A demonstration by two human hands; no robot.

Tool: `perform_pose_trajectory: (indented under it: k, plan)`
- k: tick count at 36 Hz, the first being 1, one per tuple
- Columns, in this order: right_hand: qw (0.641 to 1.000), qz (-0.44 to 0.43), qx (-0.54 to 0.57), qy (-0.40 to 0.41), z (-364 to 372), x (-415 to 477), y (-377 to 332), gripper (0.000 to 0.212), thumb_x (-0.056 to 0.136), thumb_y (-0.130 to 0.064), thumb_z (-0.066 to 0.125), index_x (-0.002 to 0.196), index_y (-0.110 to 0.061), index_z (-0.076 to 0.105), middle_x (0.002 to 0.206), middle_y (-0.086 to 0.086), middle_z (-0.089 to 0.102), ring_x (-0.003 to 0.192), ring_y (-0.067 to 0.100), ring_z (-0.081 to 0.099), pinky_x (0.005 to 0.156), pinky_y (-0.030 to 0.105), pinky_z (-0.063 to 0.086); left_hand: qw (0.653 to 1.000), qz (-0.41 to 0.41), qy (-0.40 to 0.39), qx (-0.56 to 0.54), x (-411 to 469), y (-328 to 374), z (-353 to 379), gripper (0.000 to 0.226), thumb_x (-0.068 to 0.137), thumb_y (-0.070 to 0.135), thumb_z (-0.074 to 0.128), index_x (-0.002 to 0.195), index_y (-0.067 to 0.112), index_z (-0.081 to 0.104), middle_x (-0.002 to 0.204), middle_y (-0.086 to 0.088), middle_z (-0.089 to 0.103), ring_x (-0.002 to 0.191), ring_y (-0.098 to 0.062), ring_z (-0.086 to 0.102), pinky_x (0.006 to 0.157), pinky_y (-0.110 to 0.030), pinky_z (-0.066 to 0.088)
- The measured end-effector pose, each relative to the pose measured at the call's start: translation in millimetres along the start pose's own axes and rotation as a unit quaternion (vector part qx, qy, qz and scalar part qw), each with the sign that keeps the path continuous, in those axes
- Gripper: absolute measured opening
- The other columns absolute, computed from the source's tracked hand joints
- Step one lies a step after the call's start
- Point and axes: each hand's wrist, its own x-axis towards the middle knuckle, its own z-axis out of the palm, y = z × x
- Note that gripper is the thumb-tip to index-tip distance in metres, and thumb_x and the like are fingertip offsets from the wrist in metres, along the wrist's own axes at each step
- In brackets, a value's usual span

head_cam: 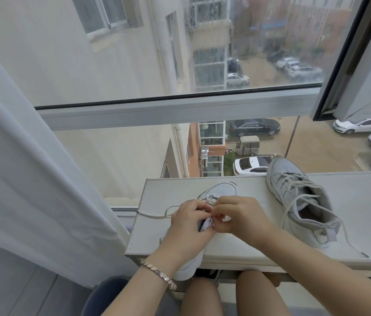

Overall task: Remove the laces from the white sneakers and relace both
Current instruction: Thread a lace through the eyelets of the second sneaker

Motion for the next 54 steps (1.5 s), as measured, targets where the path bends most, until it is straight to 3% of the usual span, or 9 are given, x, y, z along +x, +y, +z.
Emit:
perform_pose_trajectory:
  k: [7,14,21,26,36,40,44,49,54]
  plan:
    - [0.988,-0.043,0.080,0.123,-16.6,11.1,-22.3,0.003,0.067,0.001,0.066,0.065,-0.002,0.067,0.069,0.001,0.065,0.060,0.016,0.061,0.054,0.027,0.051,0.999,-0.022,0.028,0.002,-1.3,4.3,0.9,0.009,0.084,0.019,0.064,0.077,0.021,0.068,0.098,0.018,0.049,0.105,-0.009,0.044,0.096,-0.030,0.035]
    - [0.892,0.153,0.331,0.267,-49.9,-7.5,-16.4,0.033,0.078,0.003,0.063,0.072,-0.029,0.070,0.071,-0.011,0.070,0.070,0.008,0.067,0.069,0.016,0.053,0.996,-0.045,0.078,0.017,4.5,0.7,6.2,0.014,0.087,0.020,0.061,0.093,0.018,0.073,0.101,0.021,0.047,0.109,-0.005,0.041,0.099,-0.033,0.034]
    - [0.854,0.389,0.341,0.054,-37.0,-13.2,14.8,0.034,0.093,0.002,0.046,0.062,-0.009,0.054,0.051,-0.003,0.051,0.046,0.005,0.049,0.056,0.024,0.049,0.987,-0.099,0.059,0.111,19.2,12.0,22.3,0.020,0.089,0.033,0.055,0.092,0.019,0.070,0.111,0.017,0.045,0.111,-0.009,0.032,0.079,-0.027,0.020]
    - [0.907,0.373,0.134,-0.142,-20.9,-15.9,18.4,0.026,0.091,-0.040,0.050,0.082,-0.020,0.063,0.057,-0.005,0.046,0.047,0.003,0.036,0.047,0.016,0.028,0.983,-0.108,0.019,0.148,22.5,12.3,19.5,0.031,0.084,0.048,0.056,0.101,0.025,0.067,0.113,0.015,0.042,0.111,-0.012,0.030,0.081,-0.029,0.026]
    - [0.950,0.242,0.188,-0.054,-24.6,-4.4,-6.8,0.033,0.094,-0.019,0.050,0.064,-0.030,0.054,0.097,-0.009,0.053,0.090,-0.007,0.047,0.076,0.002,0.031,0.986,-0.078,0.000,0.148,14.1,8.7,17.6,0.037,0.086,0.050,0.052,0.112,0.026,0.062,0.120,0.015,0.038,0.113,-0.014,0.024,0.096,-0.035,0.037]
    - [0.856,0.243,0.449,0.078,-54.4,0.8,-25.0,0.037,0.091,-0.027,0.044,0.060,-0.017,0.062,0.070,-0.004,0.069,0.076,0.012,0.063,0.078,0.018,0.045,0.986,-0.098,0.012,0.134,17.2,9.5,16.5,0.033,0.086,0.046,0.052,0.109,0.024,0.063,0.118,0.015,0.038,0.111,-0.013,0.024,0.093,-0.034,0.038]
    - [0.724,0.198,0.621,0.227,-102.3,5.7,-30.8,0.041,0.081,-0.016,0.050,0.045,-0.023,0.033,0.044,-0.012,0.027,0.039,0.009,0.024,0.041,0.017,0.034,0.984,-0.112,0.024,0.139,18.7,10.0,17.7,0.033,0.088,0.045,0.051,0.109,0.023,0.063,0.120,0.015,0.039,0.113,-0.014,0.025,0.091,-0.033,0.038]
    - [0.900,0.344,0.260,0.056,-119.0,1.9,1.4,0.046,0.089,-0.016,0.049,0.046,-0.019,0.035,0.036,-0.009,0.030,0.033,0.006,0.025,0.037,0.014,0.024,0.982,-0.126,0.025,0.138,21.2,9.8,18.7,0.034,0.086,0.048,0.052,0.106,0.023,0.063,0.117,0.014,0.038,0.114,-0.014,0.024,0.090,-0.033,0.037]
    - [0.891,0.394,0.027,-0.224,-63.6,-4.5,15.9,0.015,0.088,-0.045,0.053,0.086,-0.030,0.056,0.071,-0.012,0.063,0.065,0.001,0.059,0.060,0.021,0.047,0.982,-0.128,0.025,0.139,21.6,8.1,19.6,0.038,0.084,0.051,0.053,0.109,0.024,0.063,0.116,0.016,0.037,0.114,-0.013,0.023,0.089,-0.032,0.035]
